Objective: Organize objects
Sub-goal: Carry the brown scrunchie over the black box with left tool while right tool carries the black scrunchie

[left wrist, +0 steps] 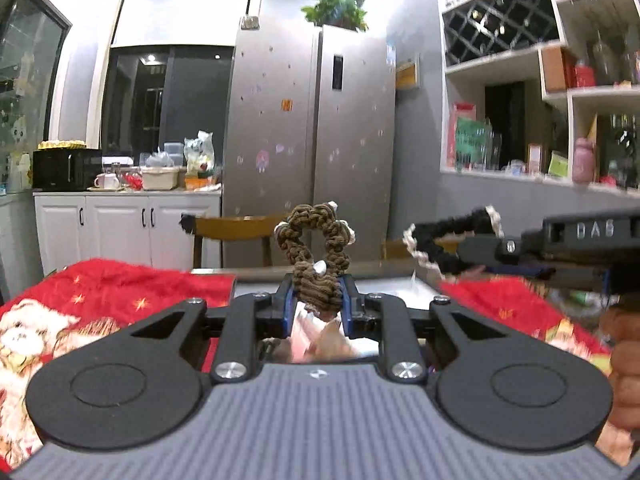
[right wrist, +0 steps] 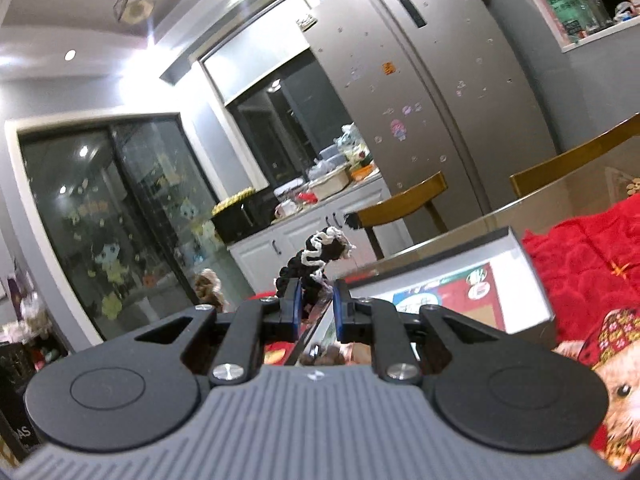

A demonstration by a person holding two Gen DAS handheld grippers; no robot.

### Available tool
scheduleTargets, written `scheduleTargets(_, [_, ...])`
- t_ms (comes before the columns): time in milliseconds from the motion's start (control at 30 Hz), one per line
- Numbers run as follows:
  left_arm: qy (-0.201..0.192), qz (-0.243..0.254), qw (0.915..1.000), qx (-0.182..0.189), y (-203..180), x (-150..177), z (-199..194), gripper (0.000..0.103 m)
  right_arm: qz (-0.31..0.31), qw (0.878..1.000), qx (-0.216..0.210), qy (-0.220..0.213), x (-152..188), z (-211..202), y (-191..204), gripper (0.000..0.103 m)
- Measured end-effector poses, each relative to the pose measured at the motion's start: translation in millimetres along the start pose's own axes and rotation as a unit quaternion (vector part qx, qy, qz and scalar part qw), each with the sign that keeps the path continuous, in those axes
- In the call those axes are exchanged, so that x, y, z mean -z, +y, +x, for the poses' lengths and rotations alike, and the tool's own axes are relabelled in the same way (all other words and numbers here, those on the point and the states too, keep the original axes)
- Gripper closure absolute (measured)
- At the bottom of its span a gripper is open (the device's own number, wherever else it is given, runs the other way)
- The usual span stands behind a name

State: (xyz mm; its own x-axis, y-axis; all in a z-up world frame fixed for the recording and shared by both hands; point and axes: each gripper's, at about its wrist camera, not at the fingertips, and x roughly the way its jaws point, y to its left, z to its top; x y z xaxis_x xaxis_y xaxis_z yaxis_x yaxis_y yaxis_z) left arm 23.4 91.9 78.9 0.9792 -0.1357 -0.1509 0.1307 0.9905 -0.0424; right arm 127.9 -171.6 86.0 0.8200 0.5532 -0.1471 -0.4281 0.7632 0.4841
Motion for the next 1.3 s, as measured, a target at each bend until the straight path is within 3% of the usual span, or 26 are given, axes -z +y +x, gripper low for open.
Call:
scheduleTargets(367, [-0.012, -0.069, 0.9966, 0.044, -33, -62, 50, 0.079, 0.03, 0.999, 0.018, -0.025, -38, 20, -36, 0.085])
scheduleTargets(567, [0.026, -0.084, 0.9933, 0.075, -55, -72, 106, 0.079, 0.041, 0.998, 0.043, -0.036, -34, 40, -57, 0.085])
scheduleTargets(700, [0.07, -0.104, 0.9888, 0.08, -53, -52, 143, 0.079, 0.056, 0.996, 0.066, -0.006, -20, 55, -81, 0.085])
scheduleTargets(800, [0.107, -0.093, 0.987, 0.076, -54, -33, 168, 0.079, 0.064, 0.995, 0.082, 0.008, -9, 63, -96, 0.085])
scheduleTargets(933, [0.158, -0.106, 0.9788, 0.076, -49, -5, 196, 0.079, 0.053, 0.994, 0.094, 0.026, 5, 70, -105, 0.085])
scheduleTargets(1167, [0.183, -0.057, 0.9789, 0.07, -52, 36, 211, 0.079, 0.033, 0.992, 0.11, 0.059, 20, 83, -110, 0.084])
scheduleTargets(1300, [0.19, -0.053, 0.9779, 0.069, -53, 46, 215, 0.079, 0.03, 0.991, 0.111, 0.07, 24, 86, -111, 0.084])
